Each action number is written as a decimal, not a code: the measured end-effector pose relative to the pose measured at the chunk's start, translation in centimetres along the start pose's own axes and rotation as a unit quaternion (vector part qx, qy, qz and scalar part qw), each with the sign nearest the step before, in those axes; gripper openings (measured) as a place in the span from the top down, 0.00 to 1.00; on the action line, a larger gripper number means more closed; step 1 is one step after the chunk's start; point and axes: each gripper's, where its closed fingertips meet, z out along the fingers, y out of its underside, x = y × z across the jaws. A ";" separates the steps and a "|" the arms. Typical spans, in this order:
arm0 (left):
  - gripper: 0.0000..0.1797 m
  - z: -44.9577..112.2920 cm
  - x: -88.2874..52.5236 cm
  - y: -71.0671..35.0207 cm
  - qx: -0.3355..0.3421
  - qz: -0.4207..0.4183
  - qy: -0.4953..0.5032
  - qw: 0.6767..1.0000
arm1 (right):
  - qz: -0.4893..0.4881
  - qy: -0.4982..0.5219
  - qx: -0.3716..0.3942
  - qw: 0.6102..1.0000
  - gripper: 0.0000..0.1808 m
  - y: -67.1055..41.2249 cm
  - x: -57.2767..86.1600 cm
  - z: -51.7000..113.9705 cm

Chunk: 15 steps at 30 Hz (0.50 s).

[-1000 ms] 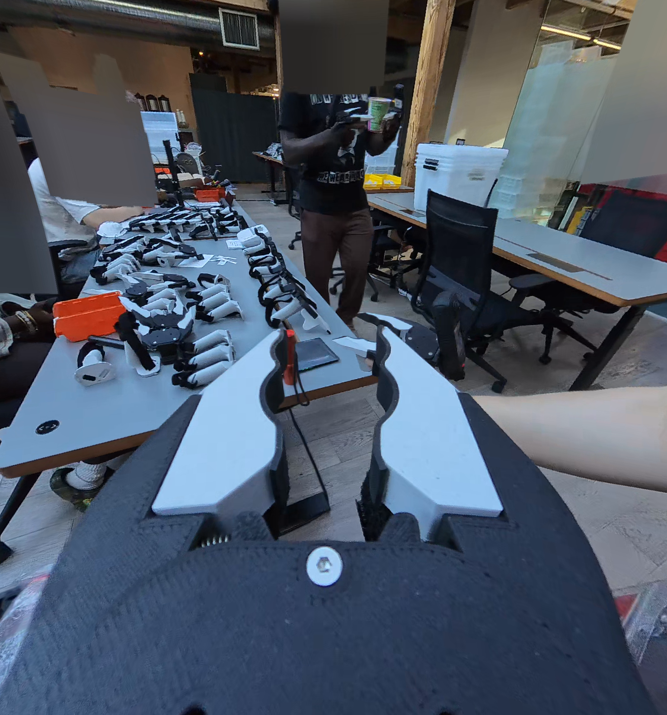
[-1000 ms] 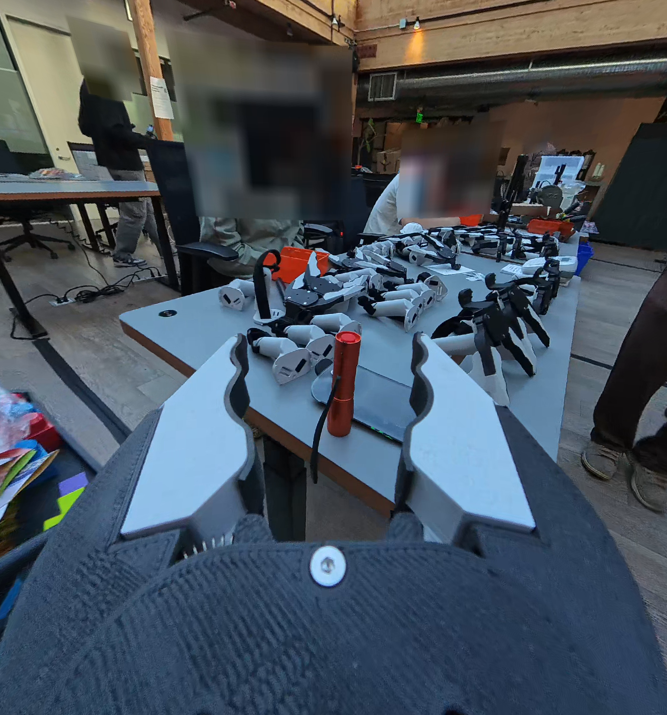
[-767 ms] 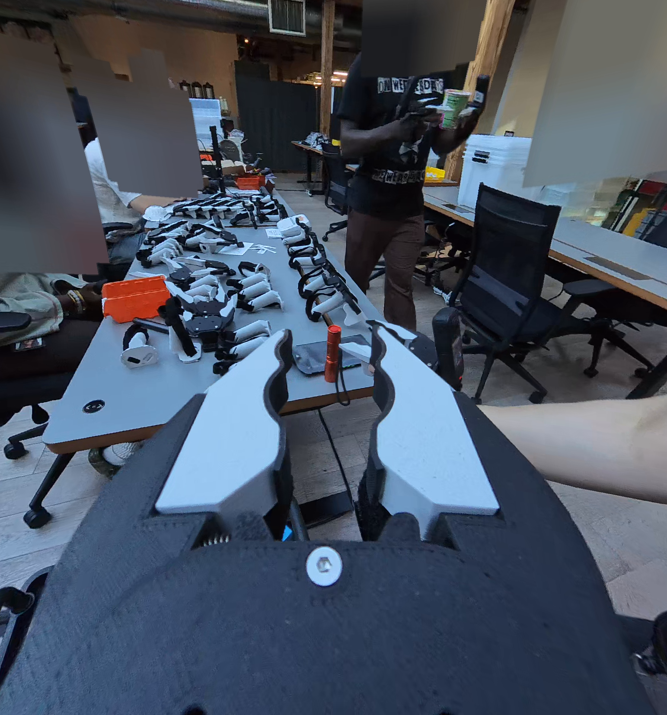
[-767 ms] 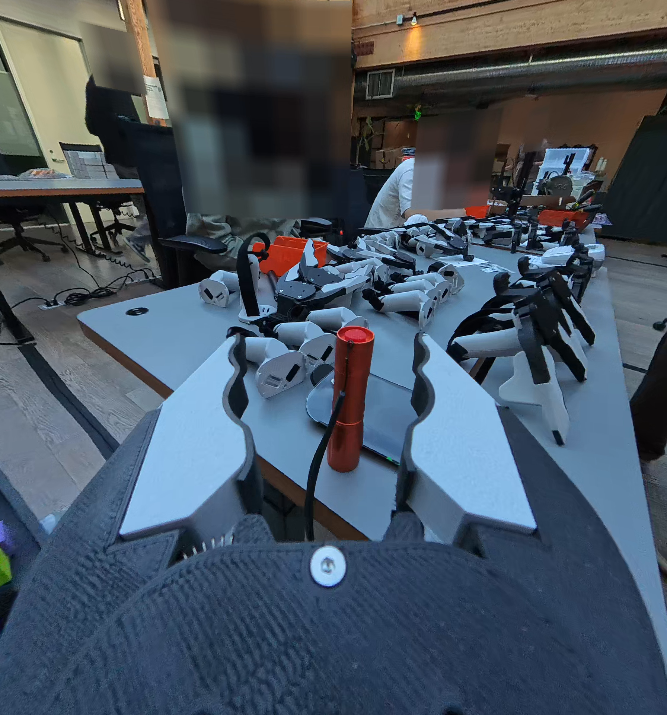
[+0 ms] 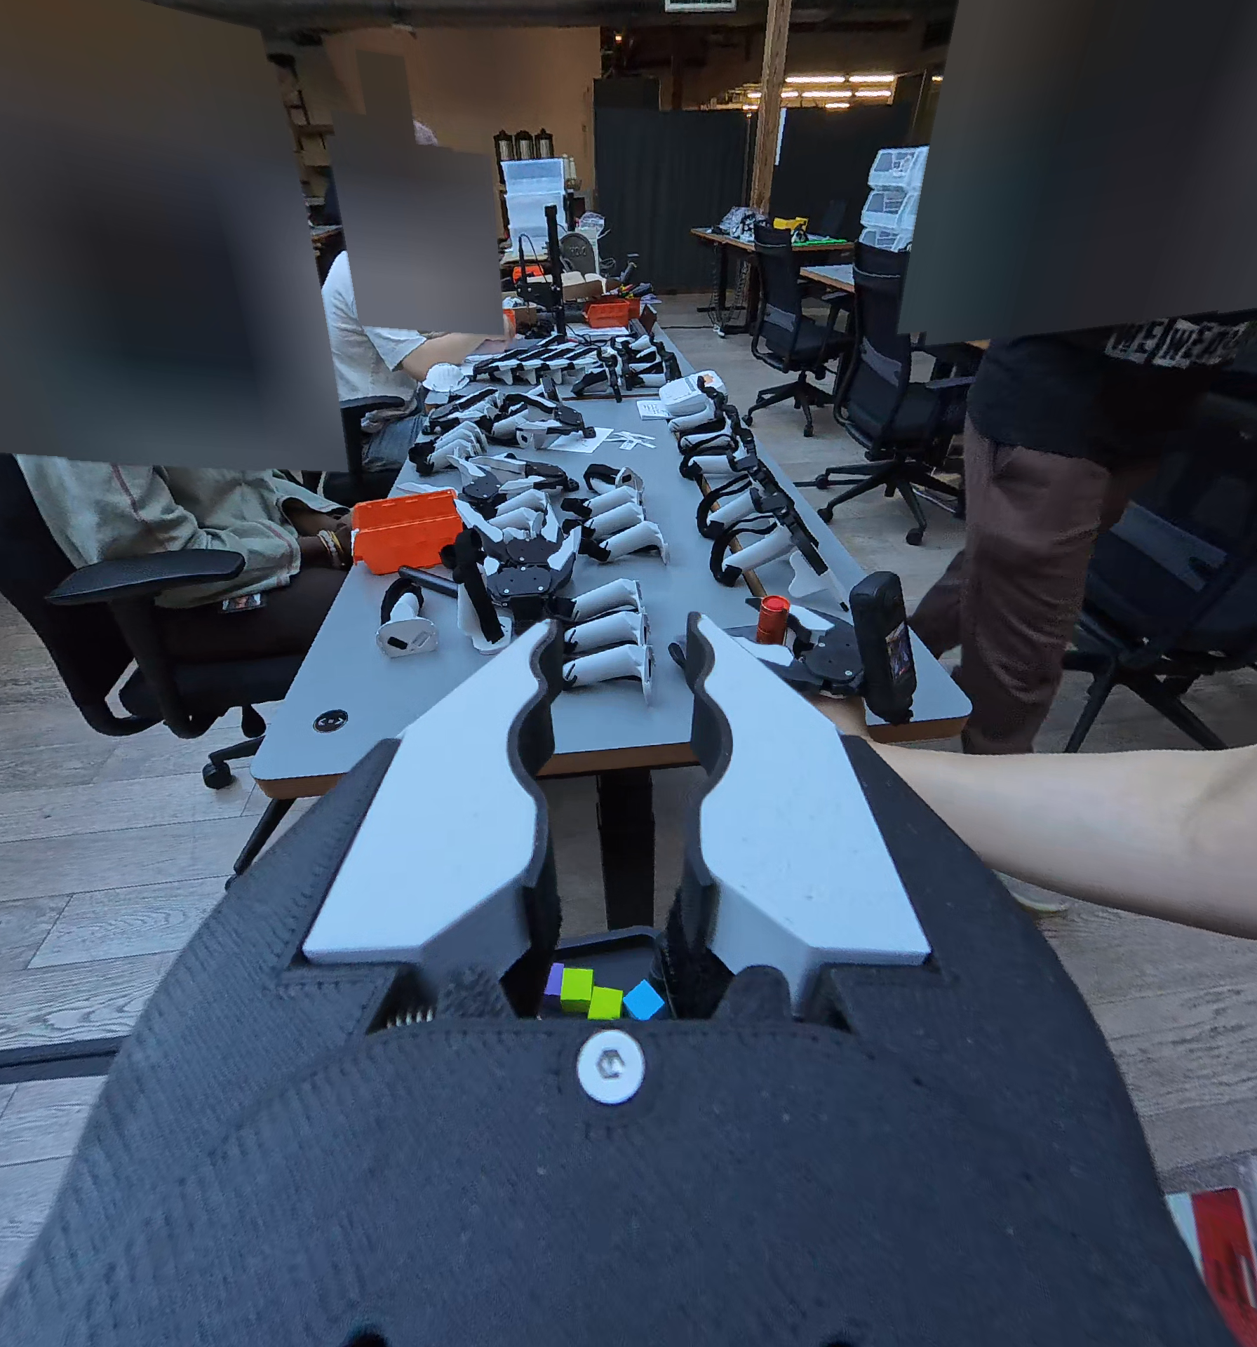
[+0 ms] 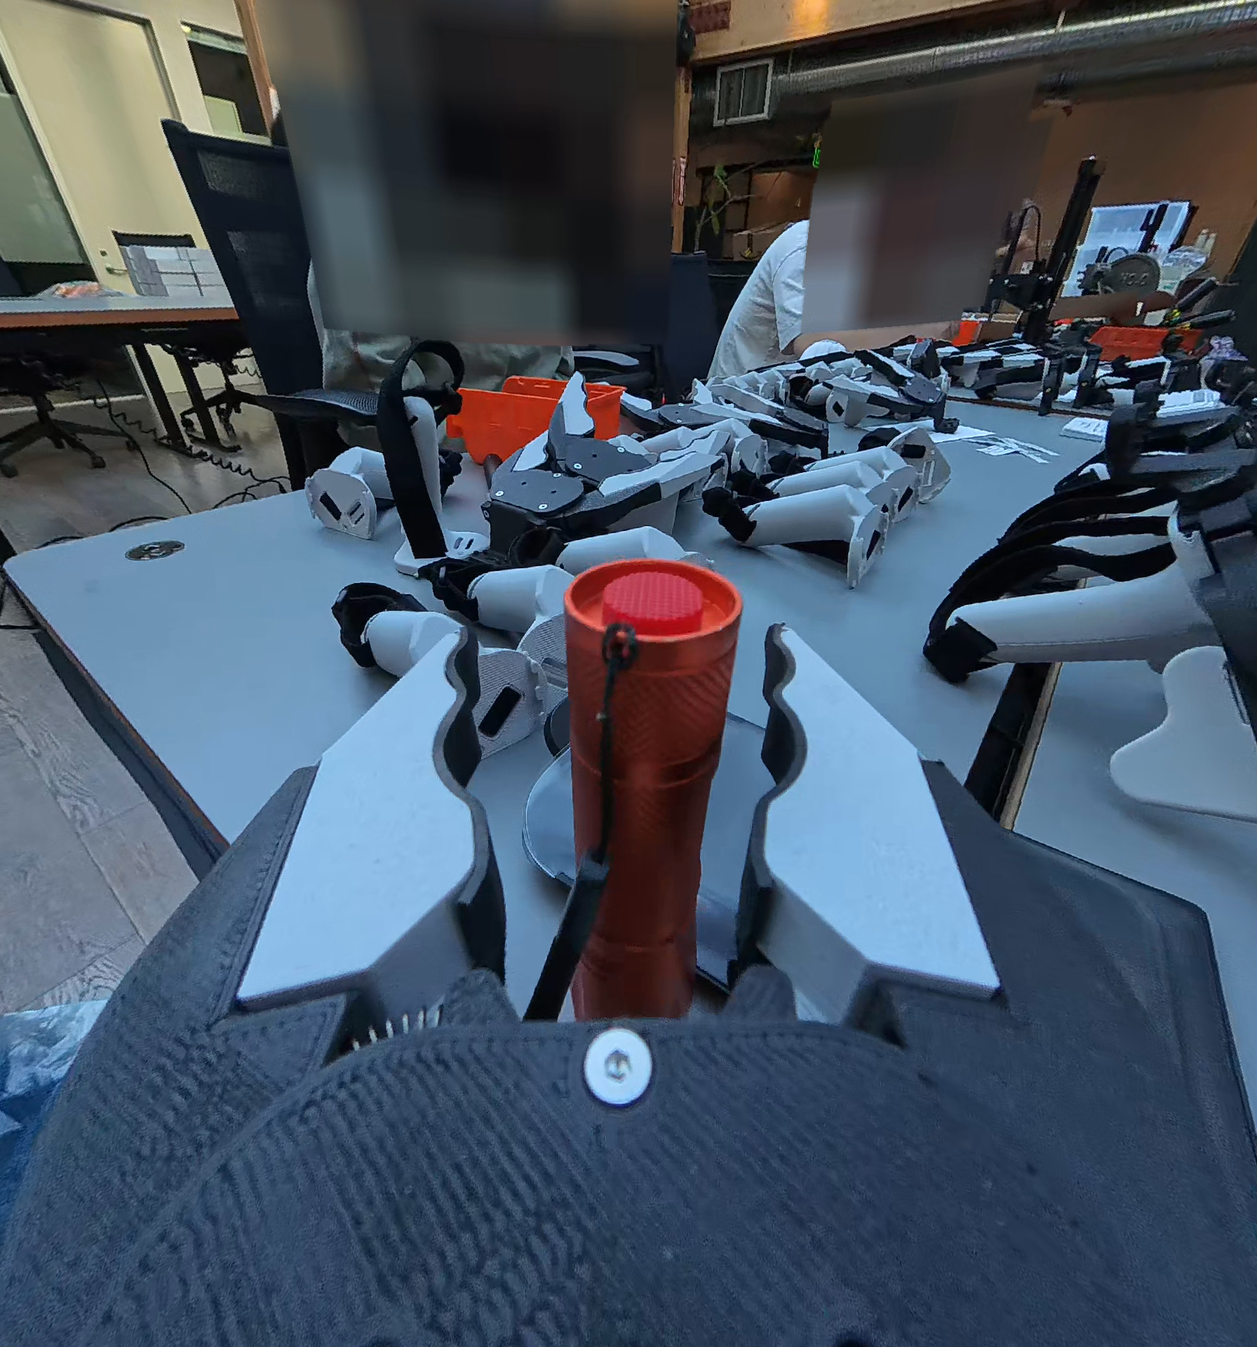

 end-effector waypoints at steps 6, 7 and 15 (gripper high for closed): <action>0.83 0.3 0.1 0.3 -0.008 0.001 0.003 1.000 | 0.005 0.002 -0.002 1.000 0.60 0.0 -0.1 0.0; 0.83 0.3 0.1 0.3 -0.008 0.002 0.004 1.000 | 0.010 0.003 -0.003 1.000 0.62 0.0 0.0 0.0; 0.84 0.7 0.3 0.7 -0.014 -0.001 0.010 1.000 | 0.001 0.002 -0.015 1.000 0.65 0.1 0.1 0.9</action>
